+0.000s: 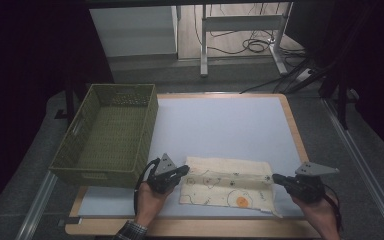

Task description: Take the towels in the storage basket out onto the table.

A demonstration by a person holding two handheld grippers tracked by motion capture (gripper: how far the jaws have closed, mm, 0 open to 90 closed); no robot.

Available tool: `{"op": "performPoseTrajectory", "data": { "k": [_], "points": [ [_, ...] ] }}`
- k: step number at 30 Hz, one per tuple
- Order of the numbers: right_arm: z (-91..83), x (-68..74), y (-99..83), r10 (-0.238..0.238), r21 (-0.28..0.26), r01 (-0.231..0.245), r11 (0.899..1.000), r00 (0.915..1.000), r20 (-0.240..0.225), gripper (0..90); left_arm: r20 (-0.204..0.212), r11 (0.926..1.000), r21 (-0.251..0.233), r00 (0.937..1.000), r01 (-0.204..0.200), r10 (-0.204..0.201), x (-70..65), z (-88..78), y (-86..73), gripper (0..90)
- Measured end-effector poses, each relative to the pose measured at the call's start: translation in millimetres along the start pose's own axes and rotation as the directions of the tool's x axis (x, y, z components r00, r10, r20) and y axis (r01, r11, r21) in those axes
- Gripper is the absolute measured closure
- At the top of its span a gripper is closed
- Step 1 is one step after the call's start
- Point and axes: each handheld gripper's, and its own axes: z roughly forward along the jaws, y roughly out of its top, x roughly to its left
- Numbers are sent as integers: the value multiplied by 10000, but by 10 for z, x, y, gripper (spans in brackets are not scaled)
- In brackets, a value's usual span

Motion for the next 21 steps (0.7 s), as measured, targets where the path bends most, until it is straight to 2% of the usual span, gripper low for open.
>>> {"op": "performPoseTrajectory", "data": {
  "k": [9, 16, 18, 21],
  "points": [
    [-54, 195, -186, -142, 321, 156, 9994, 9990, -413, 887, 340, 9998, 181, 9994, -80, 74, -130, -57, -187, 872],
    [-65, 297, -297, -196, 478, 225, 9986, 9980, -604, 886, 576, 9997, 214, 9983, 85, -97, -200, -127, -290, 869],
    [-88, 313, -323, -153, 475, 185, 9987, 9977, -663, 882, 637, 9994, 335, 9980, -57, 36, -234, -156, -315, 863],
    [-118, 321, -364, -108, 476, 147, 9988, 9965, -825, 863, 577, 9993, 363, 9983, -81, 60, -266, -203, -358, 762]
  ]
}}
